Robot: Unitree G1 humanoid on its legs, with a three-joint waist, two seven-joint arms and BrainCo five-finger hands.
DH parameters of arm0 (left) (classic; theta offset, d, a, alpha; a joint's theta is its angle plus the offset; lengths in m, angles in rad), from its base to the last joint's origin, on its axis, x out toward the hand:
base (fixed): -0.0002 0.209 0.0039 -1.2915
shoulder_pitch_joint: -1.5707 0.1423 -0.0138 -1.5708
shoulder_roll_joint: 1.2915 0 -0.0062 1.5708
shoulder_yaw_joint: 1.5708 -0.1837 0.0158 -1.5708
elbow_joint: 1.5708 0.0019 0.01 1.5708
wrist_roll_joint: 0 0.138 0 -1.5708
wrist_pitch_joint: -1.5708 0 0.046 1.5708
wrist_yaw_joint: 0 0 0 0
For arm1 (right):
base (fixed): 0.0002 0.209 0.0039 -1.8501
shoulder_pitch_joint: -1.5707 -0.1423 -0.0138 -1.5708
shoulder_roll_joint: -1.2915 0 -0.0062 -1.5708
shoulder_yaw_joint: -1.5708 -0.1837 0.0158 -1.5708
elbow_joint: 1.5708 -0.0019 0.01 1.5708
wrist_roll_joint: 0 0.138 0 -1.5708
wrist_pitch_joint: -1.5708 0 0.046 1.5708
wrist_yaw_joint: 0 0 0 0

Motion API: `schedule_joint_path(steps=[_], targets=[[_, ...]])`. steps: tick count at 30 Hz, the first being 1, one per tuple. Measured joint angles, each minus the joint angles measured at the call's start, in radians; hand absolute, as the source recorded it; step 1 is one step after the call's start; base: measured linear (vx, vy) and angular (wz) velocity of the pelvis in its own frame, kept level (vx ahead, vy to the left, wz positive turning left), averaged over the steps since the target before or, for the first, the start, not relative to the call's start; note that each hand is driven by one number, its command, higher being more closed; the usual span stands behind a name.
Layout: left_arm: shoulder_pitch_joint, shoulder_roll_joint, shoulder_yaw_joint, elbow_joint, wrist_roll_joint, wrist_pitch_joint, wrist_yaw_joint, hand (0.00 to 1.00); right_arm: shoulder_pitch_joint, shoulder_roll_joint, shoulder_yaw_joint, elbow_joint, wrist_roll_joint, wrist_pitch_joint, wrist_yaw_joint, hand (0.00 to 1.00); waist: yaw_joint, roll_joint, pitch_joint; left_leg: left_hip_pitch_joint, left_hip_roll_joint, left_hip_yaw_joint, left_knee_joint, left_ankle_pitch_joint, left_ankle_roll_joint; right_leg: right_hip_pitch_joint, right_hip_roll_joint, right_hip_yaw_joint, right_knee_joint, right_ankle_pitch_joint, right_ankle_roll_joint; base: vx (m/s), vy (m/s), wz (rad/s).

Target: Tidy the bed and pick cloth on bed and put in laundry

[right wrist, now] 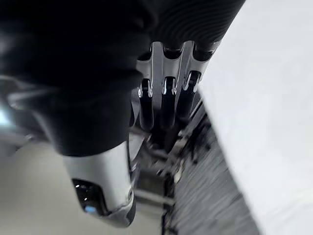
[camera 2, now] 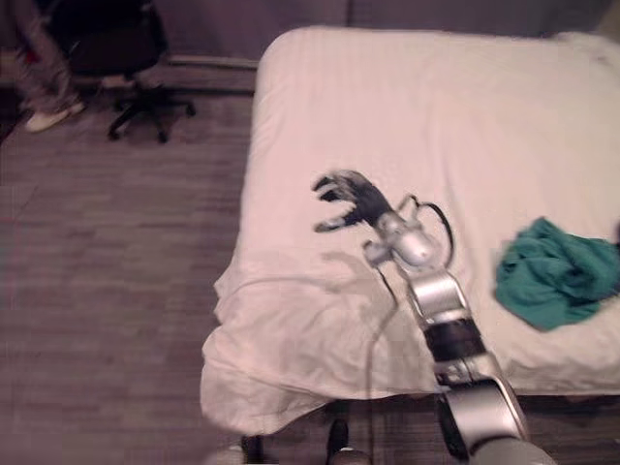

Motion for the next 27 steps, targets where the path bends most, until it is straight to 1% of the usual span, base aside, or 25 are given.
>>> schedule_joint_path(steps=[1,2,3,4,5,7,8,9,11,12,14,15,16,19,20,22,23,24,26,27], targets=[[-0.019,-0.002,-0.004,-0.002,0.008,-0.004,0.001,0.0,-0.058,0.03,0.04,0.0,0.02,-0.004,0.008,1.0,0.007,0.005,0.031,-0.035,-0.004,-0.005,0.0,0.013,0.004,-0.029,-0.006,-0.008,0.0,0.009,0.001,-0.1,0.017,0.25],[-0.037,-0.001,-0.013,-0.01,0.012,-0.015,0.016,0.0,-0.107,0.062,0.079,0.0,0.038,-0.013,0.023,1.0,0.013,0.008,0.08,-0.053,-0.008,-0.008,0.0,0.021,0.007,-0.043,-0.009,-0.009,0.0,0.016,-0.002,-0.09,0.019,0.17],[-0.046,0.0,-0.017,-0.016,0.013,-0.019,0.024,0.0,-0.121,0.074,0.097,0.0,0.043,-0.016,0.027,1.0,0.016,0.01,0.1,-0.062,-0.01,-0.009,0.002,0.024,0.007,-0.048,-0.011,-0.008,0.0,0.02,-0.002,-0.06,0.021,0.06],[-0.072,0.005,-0.042,-0.033,0.006,-0.027,0.045,0.0,-0.142,0.087,0.137,0.0,0.048,-0.018,0.037,1.0,0.021,0.019,0.138,-0.09,-0.014,-0.013,0.014,0.027,0.011,-0.072,-0.018,-0.01,0.009,0.023,-0.003,-0.07,0.036,0.06],[-0.096,0.008,-0.063,-0.05,-0.015,-0.041,0.052,0.0,-0.152,0.087,0.161,0.0,0.063,-0.017,0.042,1.0,0.024,0.032,0.166,-0.112,-0.018,-0.019,0.02,0.031,0.016,-0.095,-0.023,-0.013,0.025,0.023,-0.003,-0.1,0.056,0.17],[-0.166,0.021,-0.118,-0.133,-0.063,-0.086,0.059,0.0,-0.168,0.087,0.212,0.016,0.066,0.008,0.044,1.0,0.026,0.067,0.234,-0.17,-0.031,-0.038,0.031,0.048,0.026,-0.153,-0.039,-0.031,0.055,0.024,-0.001,-0.09,0.07,0.25],[-0.182,0.028,-0.138,-0.156,-0.071,-0.102,0.059,0.0,-0.172,0.089,0.225,0.04,0.066,0.016,0.045,1.0,0.027,0.075,0.242,-0.191,-0.034,-0.042,0.032,0.051,0.028,-0.171,-0.041,-0.034,0.06,0.025,-0.001,-0.05,0.072,0.25],[-0.224,0.05,-0.19,-0.2,-0.072,-0.141,0.062,0.0,-0.172,0.101,0.251,0.111,0.066,0.04,0.045,1.0,0.033,0.09,0.252,-0.229,-0.041,-0.053,0.033,0.058,0.033,-0.208,-0.048,-0.039,0.068,0.026,0.0,-0.02,0.058,0.2],[-0.275,0.07,-0.261,-0.227,-0.084,-0.175,0.063,0.0,-0.172,0.111,0.259,0.204,0.076,0.065,0.044,1.0,0.045,0.104,0.259,-0.256,-0.05,-0.055,0.036,0.062,0.037,-0.235,-0.056,-0.042,0.073,0.029,0.003,0.02,0.069,0.12],[-0.304,0.073,-0.3,-0.241,-0.096,-0.189,0.06,0.0,-0.171,0.119,0.26,0.256,0.087,0.067,0.043,1.0,0.049,0.113,0.264,-0.27,-0.051,-0.056,0.04,0.062,0.038,-0.249,-0.061,-0.042,0.076,0.031,0.006,0.03,0.059,0.06],[-0.332,0.073,-0.342,-0.251,-0.123,-0.205,0.055,0.0,-0.171,0.137,0.257,0.277,0.125,0.054,0.049,1.0,0.049,0.12,0.267,-0.293,-0.057,-0.056,0.049,0.062,0.038,-0.268,-0.068,-0.041,0.079,0.032,0.008,0.03,0.048,0.02],[-0.339,0.072,-0.353,-0.25,-0.131,-0.213,0.055,0.0,-0.166,0.143,0.253,0.292,0.141,0.053,0.053,1.0,0.048,0.121,0.267,-0.295,-0.059,-0.055,0.048,0.062,0.038,-0.272,-0.07,-0.04,0.079,0.033,0.009,0.04,0.047,-0.06],[-0.352,0.072,-0.376,-0.249,-0.132,-0.218,0.055,0.0,-0.159,0.167,0.253,0.341,0.153,0.04,0.069,1.0,0.043,0.122,0.267,-0.295,-0.062,-0.055,0.05,0.062,0.038,-0.273,-0.073,-0.036,0.079,0.033,0.009,0.05,0.033,-0.06],[-0.364,0.072,-0.398,-0.252,-0.151,-0.25,0.053,0.0,-0.113,0.201,0.253,0.406,0.152,0.016,0.144,1.0,0.038,0.122,0.267,-0.29,-0.064,-0.056,0.052,0.062,0.038,-0.267,-0.074,-0.034,0.079,0.033,0.009,0.04,0.024,0.02],[-0.367,0.073,-0.398,-0.254,-0.16,-0.256,0.043,0.0,-0.083,0.207,0.251,0.422,0.148,0.005,0.175,1.0,0.028,0.122,0.267,-0.287,-0.065,-0.057,0.055,0.061,0.038,-0.259,-0.074,-0.039,0.078,0.033,0.009,0.02,0.014,0.11],[-0.367,0.074,-0.396,-0.264,-0.172,-0.256,0.036,0.0,-0.022,0.21,0.25,0.428,0.138,-0.002,0.205,1.0,0.016,0.119,0.269,-0.285,-0.065,-0.058,0.073,0.054,0.038,-0.244,-0.075,-0.044,0.077,0.032,0.009,0.01,0.02,0.11],[-0.365,0.074,-0.394,-0.269,-0.173,-0.255,0.035,0.0,0.07,0.207,0.25,0.452,0.099,-0.001,0.224,1.0,0.008,0.111,0.273,-0.263,-0.063,-0.058,0.084,0.041,0.044,-0.215,-0.073,-0.044,0.07,0.032,0.009,0.02,0.029,0.03],[-0.365,0.074,-0.393,-0.27,-0.173,-0.253,0.034,0.0,0.125,0.199,0.245,0.472,0.092,0.001,0.237,1.0,-0.001,0.104,0.276,-0.245,-0.064,-0.057,0.084,0.036,0.046,-0.194,-0.073,-0.044,0.065,0.032,0.009,0.01,0.037,-0.13],[-0.363,0.078,-0.392,-0.277,-0.171,-0.252,0.035,0.0,0.308,0.134,0.236,0.472,0.044,0.002,0.294,1.0,-0.012,0.077,0.284,-0.201,-0.066,-0.042,0.084,0.017,0.049,-0.164,-0.075,-0.024,0.064,0.025,0.011,-0.01,0.047,-0.37],[-0.362,0.08,-0.392,-0.277,-0.17,-0.248,0.035,0.0,0.381,0.097,0.238,0.47,0.021,0.006,0.322,1.0,-0.02,0.058,0.278,-0.191,-0.066,-0.028,0.085,0.011,0.049,-0.161,-0.075,-0.008,0.062,0.019,0.011,-0.02,0.042,-0.42]])
